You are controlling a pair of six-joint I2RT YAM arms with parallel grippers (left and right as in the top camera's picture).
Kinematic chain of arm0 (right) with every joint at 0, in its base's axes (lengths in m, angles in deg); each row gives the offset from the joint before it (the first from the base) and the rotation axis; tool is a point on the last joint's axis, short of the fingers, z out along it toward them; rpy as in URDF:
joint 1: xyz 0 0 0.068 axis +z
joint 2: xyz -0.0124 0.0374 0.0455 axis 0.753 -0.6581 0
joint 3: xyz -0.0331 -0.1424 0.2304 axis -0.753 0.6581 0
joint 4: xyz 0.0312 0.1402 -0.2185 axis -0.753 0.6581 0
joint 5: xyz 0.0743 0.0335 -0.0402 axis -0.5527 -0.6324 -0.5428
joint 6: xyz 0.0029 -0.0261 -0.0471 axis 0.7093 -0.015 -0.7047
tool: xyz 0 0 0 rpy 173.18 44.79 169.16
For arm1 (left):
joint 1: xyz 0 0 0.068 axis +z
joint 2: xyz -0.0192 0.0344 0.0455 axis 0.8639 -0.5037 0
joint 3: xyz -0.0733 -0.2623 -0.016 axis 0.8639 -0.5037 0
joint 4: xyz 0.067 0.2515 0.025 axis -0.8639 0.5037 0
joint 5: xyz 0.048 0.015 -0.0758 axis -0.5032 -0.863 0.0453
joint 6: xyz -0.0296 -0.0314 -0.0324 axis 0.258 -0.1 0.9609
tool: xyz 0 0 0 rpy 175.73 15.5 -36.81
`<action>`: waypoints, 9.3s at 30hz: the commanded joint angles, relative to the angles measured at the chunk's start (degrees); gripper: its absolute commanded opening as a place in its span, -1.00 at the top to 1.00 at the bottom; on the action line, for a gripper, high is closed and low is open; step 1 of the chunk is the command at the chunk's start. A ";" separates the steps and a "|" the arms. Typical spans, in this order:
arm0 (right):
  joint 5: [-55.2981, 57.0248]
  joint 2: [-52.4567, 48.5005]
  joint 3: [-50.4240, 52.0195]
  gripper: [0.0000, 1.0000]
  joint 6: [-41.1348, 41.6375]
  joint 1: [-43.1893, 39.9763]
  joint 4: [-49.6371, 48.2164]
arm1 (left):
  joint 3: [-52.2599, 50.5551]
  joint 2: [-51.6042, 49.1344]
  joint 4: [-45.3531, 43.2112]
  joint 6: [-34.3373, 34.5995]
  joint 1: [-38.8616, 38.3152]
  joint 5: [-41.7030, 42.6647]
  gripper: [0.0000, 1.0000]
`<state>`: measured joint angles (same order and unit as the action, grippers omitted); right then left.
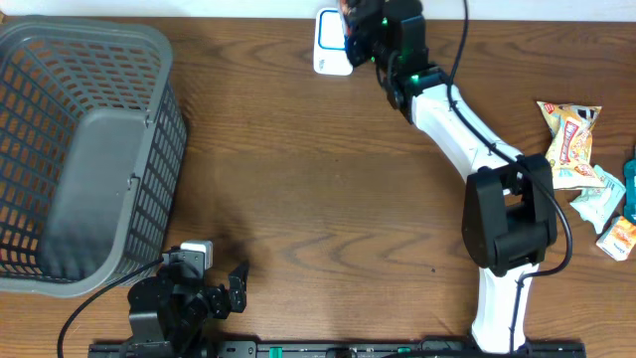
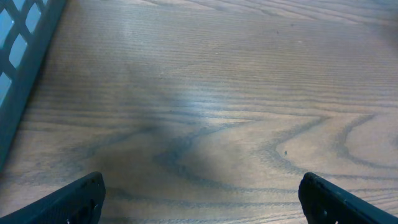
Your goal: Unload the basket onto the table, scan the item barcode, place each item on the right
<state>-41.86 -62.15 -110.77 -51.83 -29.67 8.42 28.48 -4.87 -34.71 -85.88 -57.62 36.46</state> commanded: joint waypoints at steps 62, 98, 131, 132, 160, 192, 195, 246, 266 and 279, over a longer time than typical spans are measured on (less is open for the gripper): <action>24.57 -10.38 -23.15 -0.99 15.37 -36.39 70.71 | 0.07 0.07 0.13 -0.35 -0.17 -0.59 -0.97; 1.49 62.45 -24.87 -0.99 15.58 -33.38 97.50 | 0.07 0.07 0.13 -0.35 -0.20 -0.59 -0.98; 6.73 122.22 70.84 -0.99 17.11 -26.21 23.76 | 0.07 0.07 0.13 -0.35 -0.20 -0.59 -0.98; 7.34 122.42 72.65 -0.99 17.14 -25.70 21.86 | 0.07 0.07 0.13 -0.35 -0.17 -0.59 -0.98; 8.98 122.62 94.64 -0.98 17.09 -24.96 18.95 | 0.07 0.07 0.13 -0.35 -0.20 -0.59 -0.98; 8.98 122.57 94.64 -0.98 17.11 -24.96 18.88 | 0.07 0.07 -0.15 -0.33 -0.20 -0.61 -0.98; 8.98 122.57 94.64 -0.99 17.09 -24.96 18.91 | 0.00 0.07 -5.09 -0.37 -0.17 -0.83 -0.98; 8.98 122.57 94.64 -0.99 17.11 -24.96 18.91 | -16.70 -0.20 -45.99 1.92 -3.19 -17.20 -0.98; 8.98 122.57 94.64 -0.99 17.09 -24.96 18.91 | -16.70 -0.33 -45.99 1.11 -4.70 -17.20 -0.98; 8.98 122.57 94.64 -0.98 17.11 -24.96 18.91 | -16.70 -0.33 -45.99 1.11 -4.70 -17.20 -0.97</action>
<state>-33.34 60.07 -16.35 -35.16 -55.09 27.37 12.80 -5.03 -82.58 -84.24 -62.13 18.93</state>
